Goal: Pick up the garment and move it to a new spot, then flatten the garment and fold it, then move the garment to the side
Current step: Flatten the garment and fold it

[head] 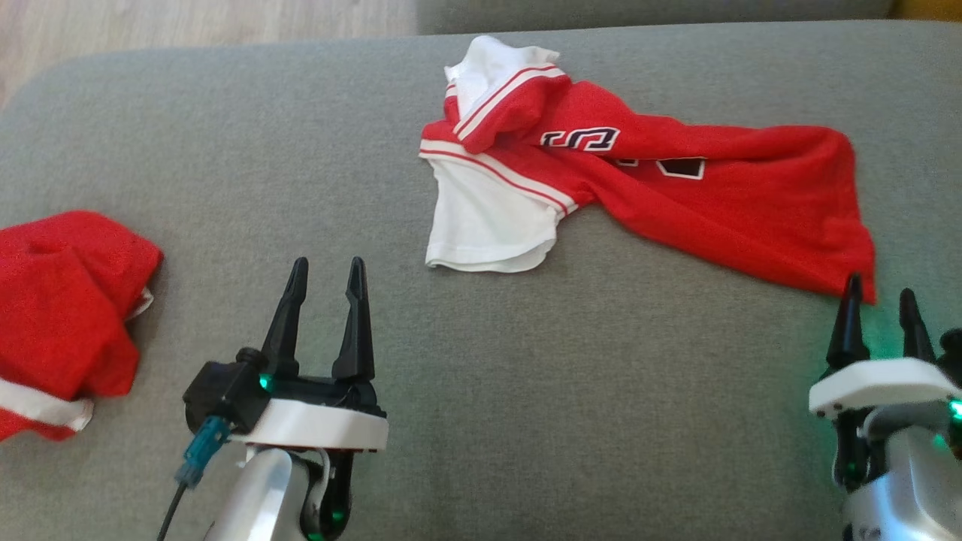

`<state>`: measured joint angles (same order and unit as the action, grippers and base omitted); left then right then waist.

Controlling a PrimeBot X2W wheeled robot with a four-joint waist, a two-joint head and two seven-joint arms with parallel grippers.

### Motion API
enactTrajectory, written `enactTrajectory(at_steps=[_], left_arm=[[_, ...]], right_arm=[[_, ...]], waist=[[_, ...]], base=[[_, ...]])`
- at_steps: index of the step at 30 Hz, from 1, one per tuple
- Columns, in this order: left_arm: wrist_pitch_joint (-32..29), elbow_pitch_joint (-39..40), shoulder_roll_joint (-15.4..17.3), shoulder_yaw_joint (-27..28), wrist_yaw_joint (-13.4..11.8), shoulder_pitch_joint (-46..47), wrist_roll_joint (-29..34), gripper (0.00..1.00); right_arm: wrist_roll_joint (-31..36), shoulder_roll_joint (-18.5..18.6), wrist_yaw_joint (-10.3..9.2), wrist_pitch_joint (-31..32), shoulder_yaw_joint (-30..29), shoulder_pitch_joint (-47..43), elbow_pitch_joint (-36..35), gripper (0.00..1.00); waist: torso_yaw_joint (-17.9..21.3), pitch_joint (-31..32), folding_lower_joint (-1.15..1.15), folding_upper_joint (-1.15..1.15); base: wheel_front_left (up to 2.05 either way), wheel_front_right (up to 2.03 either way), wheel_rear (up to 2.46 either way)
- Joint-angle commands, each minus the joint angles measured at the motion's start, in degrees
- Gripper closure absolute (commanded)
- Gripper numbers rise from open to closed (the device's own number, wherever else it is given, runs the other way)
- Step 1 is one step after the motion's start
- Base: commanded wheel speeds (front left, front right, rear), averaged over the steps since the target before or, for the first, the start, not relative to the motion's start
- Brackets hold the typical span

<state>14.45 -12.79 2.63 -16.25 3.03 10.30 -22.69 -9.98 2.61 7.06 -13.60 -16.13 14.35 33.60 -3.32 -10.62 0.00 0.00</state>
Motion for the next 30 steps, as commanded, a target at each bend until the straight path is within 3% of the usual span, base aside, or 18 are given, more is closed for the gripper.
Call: enactTrajectory(at_steps=[1,10,17,18,19,20,30], left_arm=[[0.5,1.4,0.2,1.6,0.1,2.2,0.4,0.00],[0.5,0.9,0.2,1.1,0.2,3.2,0.2,0.00],[0.5,0.7,0.2,1.3,0.2,3.2,0.3,0.00],[0.5,0.7,0.2,1.4,0.1,3.3,0.4,0.00],[0.5,0.6,0.2,1.5,0.1,3.3,0.4,0.00],[0.5,0.5,0.2,1.6,0.1,3.3,0.5,0.00],[0.5,-0.9,0.3,1.1,0.5,3.4,1.2,0.00]], right_arm=[[0.9,0.3,0.43,0.0,-0.3,3.6,0.9,0.00],[7.5,0.3,0.43,-0.3,-10.9,12.8,17.9,0.00],[8.0,0.3,0.43,-1.2,-12.0,16.5,24.9,0.00],[7.7,0.3,0.43,-1.3,-11.6,17.1,26.1,0.24],[7.5,0.3,0.43,-1.3,-11.3,17.6,27.0,0.81],[7.3,0.3,0.43,-1.3,-10.9,18.0,27.5,1.00],[3.2,0.3,0.43,-1.4,-7.3,18.9,19.2,1.00]], waist=[[-1.0,-0.9,0.00,0.00],[-3.1,-2.6,0.00,0.00],[-3.0,-2.6,0.00,0.00],[-2.9,-2.6,0.00,0.00],[-2.7,-2.5,0.00,0.00],[-2.4,-2.4,0.00,0.00],[0.6,-1.7,0.00,0.00]], base=[[0.00,0.00,0.00],[0.00,0.00,0.00],[0.00,0.00,0.00],[0.00,0.00,0.00],[0.00,0.00,0.00],[0.00,0.00,0.00],[0.00,0.00,0.00]])
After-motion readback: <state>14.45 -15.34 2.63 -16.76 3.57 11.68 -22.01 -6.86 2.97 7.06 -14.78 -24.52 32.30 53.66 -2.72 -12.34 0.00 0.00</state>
